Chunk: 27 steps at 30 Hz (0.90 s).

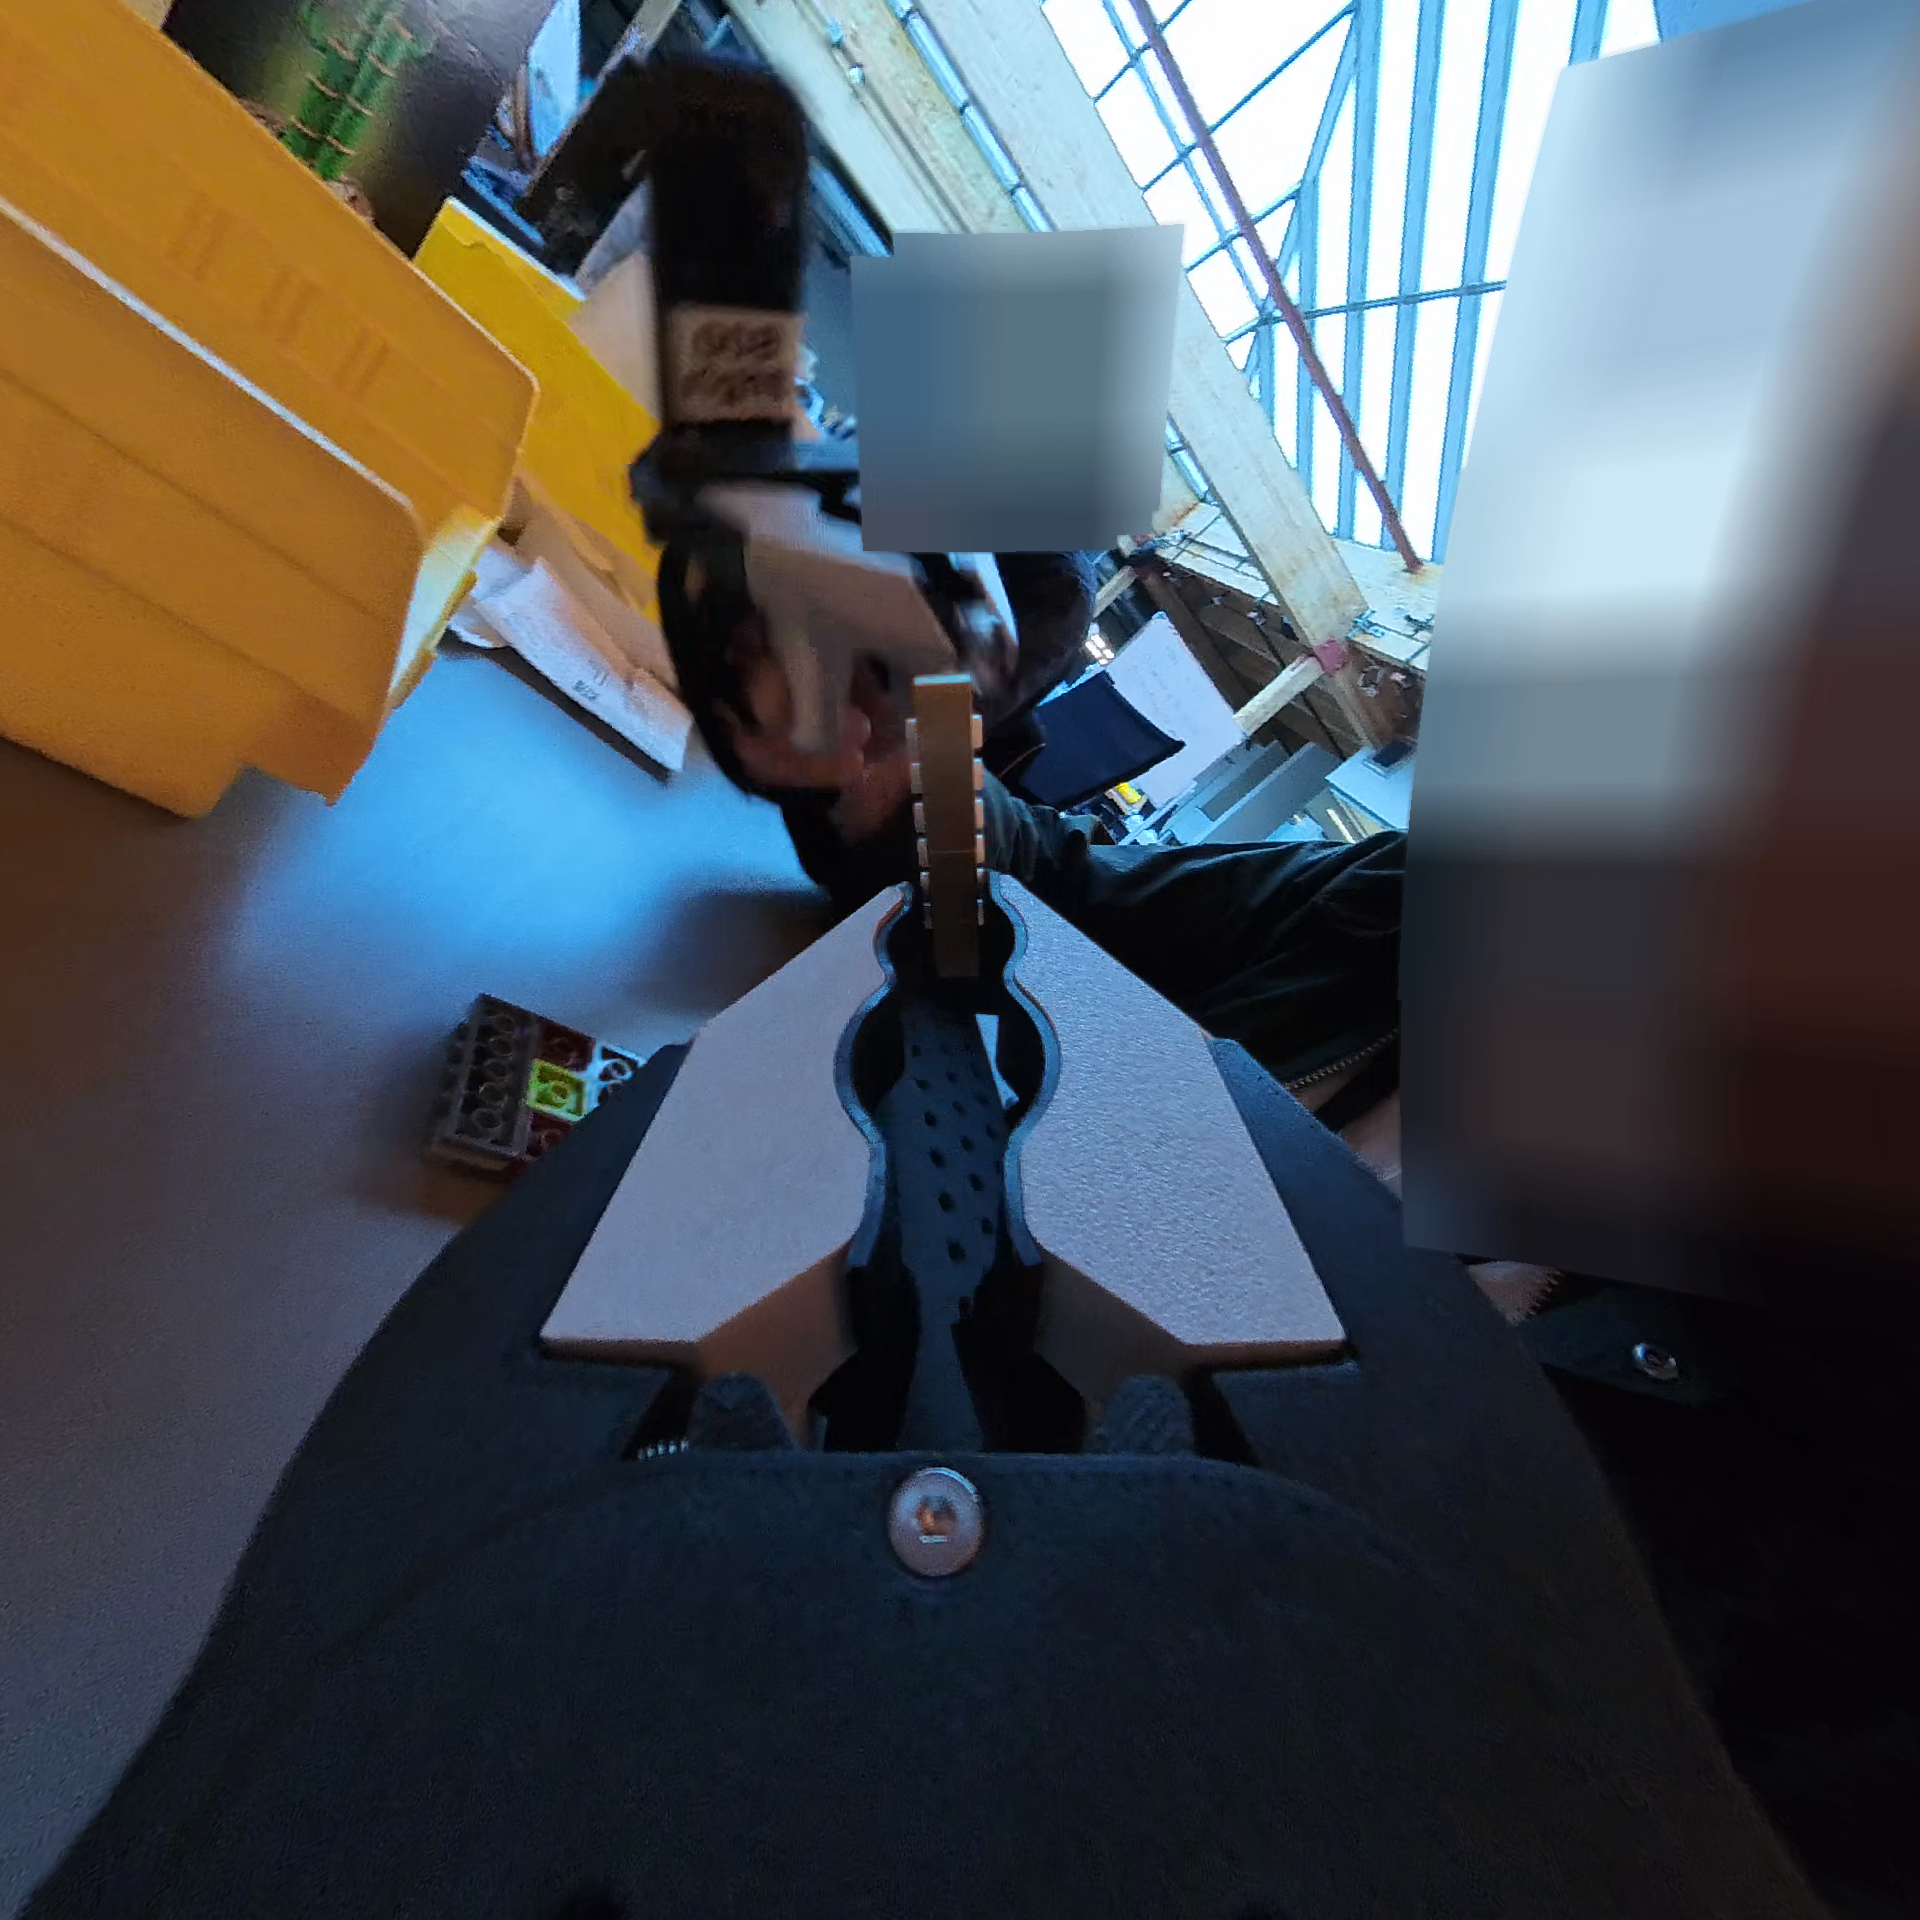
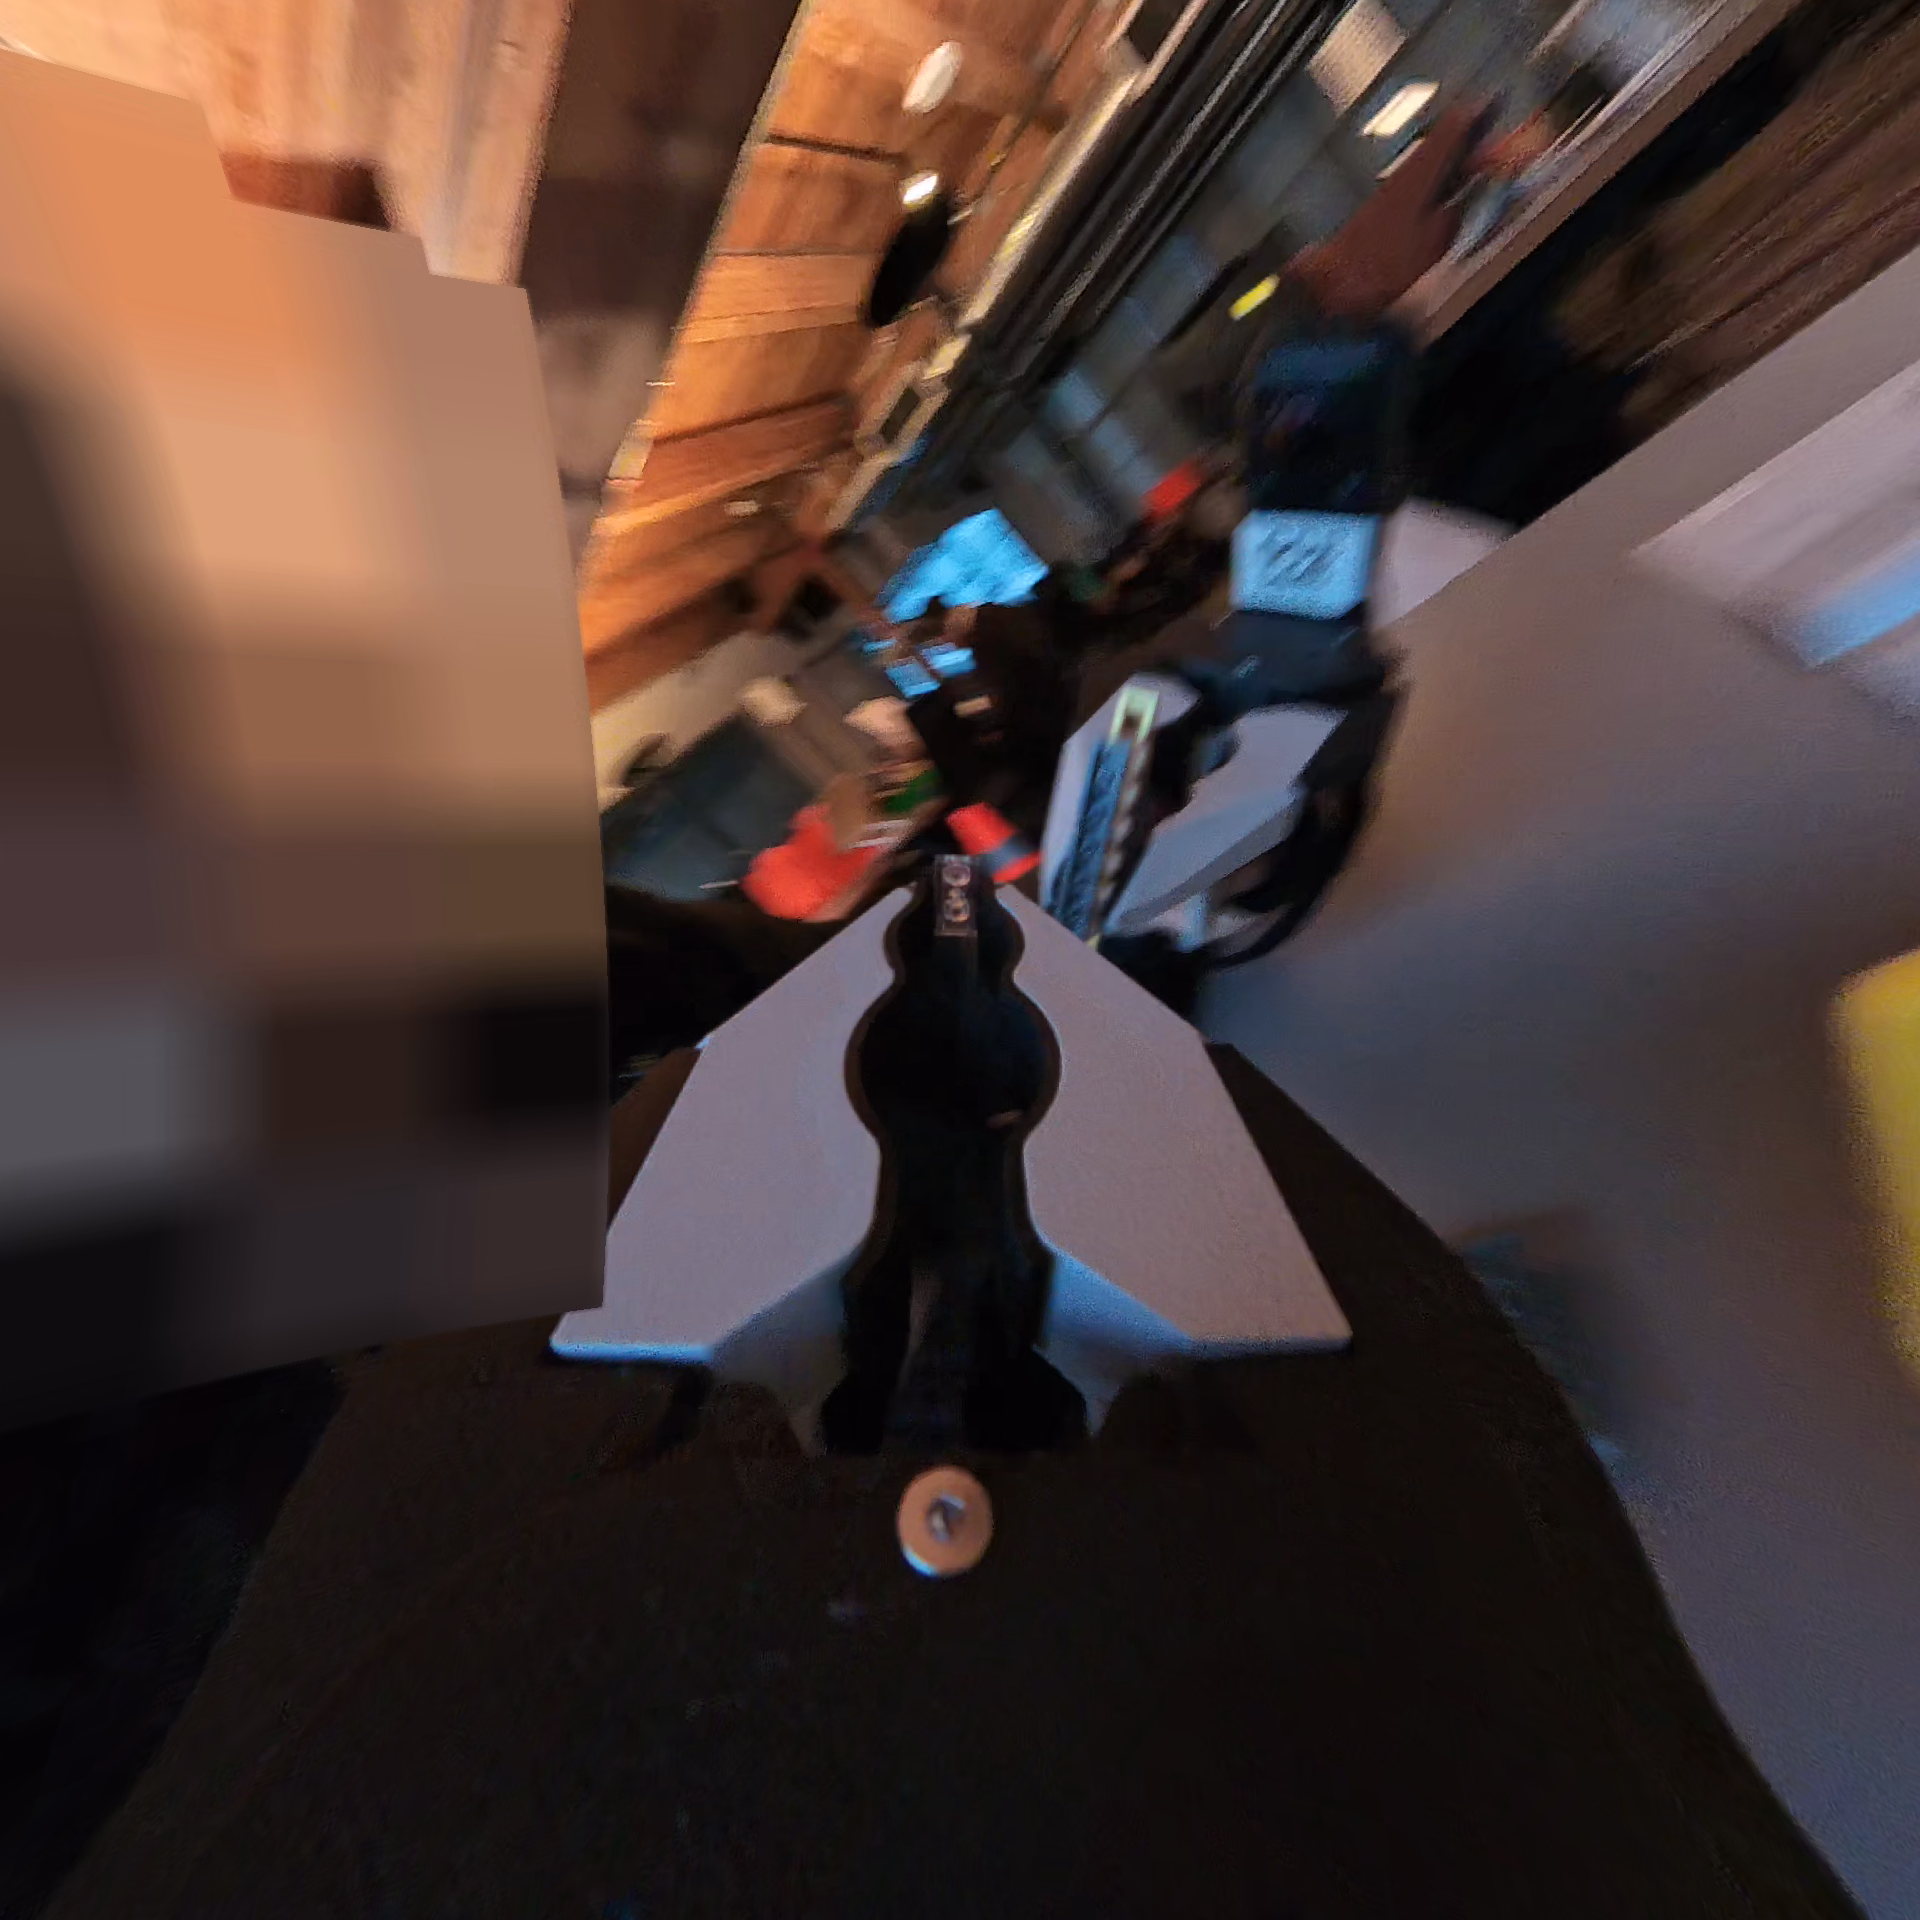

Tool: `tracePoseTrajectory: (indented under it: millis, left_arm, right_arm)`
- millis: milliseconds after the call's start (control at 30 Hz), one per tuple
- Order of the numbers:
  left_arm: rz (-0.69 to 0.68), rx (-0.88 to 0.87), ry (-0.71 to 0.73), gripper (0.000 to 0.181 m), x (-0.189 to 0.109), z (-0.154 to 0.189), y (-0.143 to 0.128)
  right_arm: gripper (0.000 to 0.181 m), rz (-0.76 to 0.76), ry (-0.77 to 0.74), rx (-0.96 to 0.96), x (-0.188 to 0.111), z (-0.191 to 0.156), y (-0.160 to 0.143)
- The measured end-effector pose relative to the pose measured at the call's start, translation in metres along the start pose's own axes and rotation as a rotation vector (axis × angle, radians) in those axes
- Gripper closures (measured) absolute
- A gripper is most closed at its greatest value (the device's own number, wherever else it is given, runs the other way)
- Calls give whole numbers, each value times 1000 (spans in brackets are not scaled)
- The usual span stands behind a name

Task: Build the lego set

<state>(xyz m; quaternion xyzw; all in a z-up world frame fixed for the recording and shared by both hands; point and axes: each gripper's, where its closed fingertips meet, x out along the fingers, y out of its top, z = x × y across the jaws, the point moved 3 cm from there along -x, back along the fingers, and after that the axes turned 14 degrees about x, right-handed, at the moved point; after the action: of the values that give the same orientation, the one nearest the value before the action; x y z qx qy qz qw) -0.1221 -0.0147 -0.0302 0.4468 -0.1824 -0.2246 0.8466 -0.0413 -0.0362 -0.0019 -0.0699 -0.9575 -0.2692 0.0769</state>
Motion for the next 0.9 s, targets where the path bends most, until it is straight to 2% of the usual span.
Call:
tracePoseTrajectory:
  millis: [33, 133, 200, 233, 267, 300, 467, 500, 567, 700, 767, 833, 900]
  left_arm:
    - [-13, -3, 19, 172, 0, -3, -2]
    - [-73, -14, 88, 172, 2, -14, -11]
    - [-111, -22, 115, 172, 3, -19, -17]
    - [-124, -28, 121, 171, 4, -20, -19]
    - [-133, -35, 129, 171, 4, -21, -20]
    - [-139, -42, 134, 171, 4, -23, -22]
    - [-118, -76, 134, 172, 1, -26, -21]
    - [-116, -75, 135, 172, 1, -26, -20]
    - [-124, -64, 135, 171, 2, -25, -20]
    - [-151, -44, 126, 171, 7, -22, -23]
    - [-168, -33, 123, 171, 9, -21, -25]
    - [-187, -26, 128, 171, 10, -20, -27]
    - [-193, -25, 126, 171, 11, -20, -28]
  right_arm:
    - [176, 64, -138, -133, -12, 3, 12]
    - [175, 317, -721, -550, -83, 14, 55]
    - [172, 444, -967, -589, -128, 21, 70]
    - [154, 459, -1025, -513, -143, 28, 71]
    - [141, 465, -1009, -441, -148, 32, 70]
    - [139, 480, -969, -391, -150, 32, 70]
    - [144, 555, -926, -438, -151, 17, 73]
    - [145, 550, -889, -449, -143, 13, 72]
    - [150, 490, -713, -421, -110, 8, 63]
    - [150, 276, -384, -152, -30, 25, 26]
    - [150, 206, -334, -69, -7, 37, 12]
    - [151, 154, -350, -48, 4, 47, 4]
    - [161, 112, -374, -63, 9, 52, -1]
